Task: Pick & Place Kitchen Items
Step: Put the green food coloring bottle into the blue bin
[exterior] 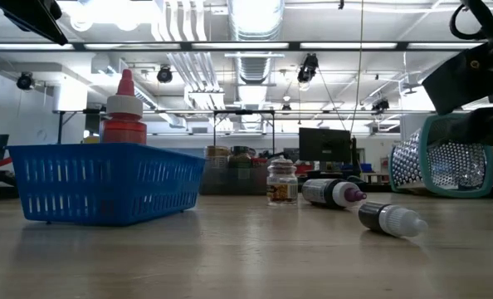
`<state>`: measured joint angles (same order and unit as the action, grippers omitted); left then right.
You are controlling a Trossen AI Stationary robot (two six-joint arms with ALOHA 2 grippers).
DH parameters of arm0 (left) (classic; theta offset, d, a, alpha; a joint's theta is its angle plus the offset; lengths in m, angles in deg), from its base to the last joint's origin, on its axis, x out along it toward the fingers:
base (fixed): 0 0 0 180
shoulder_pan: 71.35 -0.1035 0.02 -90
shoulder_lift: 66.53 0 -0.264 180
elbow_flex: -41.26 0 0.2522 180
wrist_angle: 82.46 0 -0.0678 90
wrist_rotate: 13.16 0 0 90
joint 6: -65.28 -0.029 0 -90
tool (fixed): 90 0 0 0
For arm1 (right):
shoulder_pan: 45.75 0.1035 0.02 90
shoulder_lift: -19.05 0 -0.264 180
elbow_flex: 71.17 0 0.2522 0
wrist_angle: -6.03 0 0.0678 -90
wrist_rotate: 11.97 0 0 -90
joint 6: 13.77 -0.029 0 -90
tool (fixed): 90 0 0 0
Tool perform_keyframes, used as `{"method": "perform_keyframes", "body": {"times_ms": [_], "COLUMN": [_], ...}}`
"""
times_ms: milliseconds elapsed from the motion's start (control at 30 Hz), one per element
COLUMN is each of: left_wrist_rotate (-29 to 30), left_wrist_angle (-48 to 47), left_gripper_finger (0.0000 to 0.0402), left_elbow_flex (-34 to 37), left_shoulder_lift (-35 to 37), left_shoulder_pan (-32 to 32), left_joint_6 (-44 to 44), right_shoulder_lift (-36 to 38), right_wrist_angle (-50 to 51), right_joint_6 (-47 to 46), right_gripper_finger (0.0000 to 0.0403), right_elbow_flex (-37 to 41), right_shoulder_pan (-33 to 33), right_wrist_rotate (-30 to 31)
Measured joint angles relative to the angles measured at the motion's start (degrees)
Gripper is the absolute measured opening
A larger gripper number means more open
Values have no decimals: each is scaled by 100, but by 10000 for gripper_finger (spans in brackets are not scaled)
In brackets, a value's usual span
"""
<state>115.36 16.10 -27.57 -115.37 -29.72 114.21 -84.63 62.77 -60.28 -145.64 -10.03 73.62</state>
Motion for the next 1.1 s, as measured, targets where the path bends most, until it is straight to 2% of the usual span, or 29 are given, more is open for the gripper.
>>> {"method": "perform_keyframes", "body": {"times_ms": [400, 567, 700, 867, 967, 1100], "left_wrist_rotate": [4, 4, 4, 7, 9, 9], "left_wrist_angle": [-2, -4, -5, -15, -17, -15], "left_gripper_finger": [97, 97, 97, 97, 97, 97], "left_elbow_flex": [0, 2, 2, 2, 4, 4], "left_shoulder_lift": [0, 2, 2, 2, 2, 0], "left_shoulder_pan": [0, 0, 2, 0, 2, 4], "left_joint_6": [-28, -37, -89, -101, -138, -188], "right_shoulder_lift": [7, 109, 325, 717, 914, 977], "right_wrist_angle": [-269, -250, -220, -405, -966, -2188], "right_joint_6": [9, 16, 99, 758, 1462, 2528], "right_gripper_finger": [62, 66, 78, 66, 63, 69], "right_elbow_flex": [-30, -197, -253, -279, -267, -256], "right_shoulder_pan": [-4, -74, -258, -855, -1418, -2257], "right_wrist_rotate": [1, 5, 320, 926, 1043, 950]}}
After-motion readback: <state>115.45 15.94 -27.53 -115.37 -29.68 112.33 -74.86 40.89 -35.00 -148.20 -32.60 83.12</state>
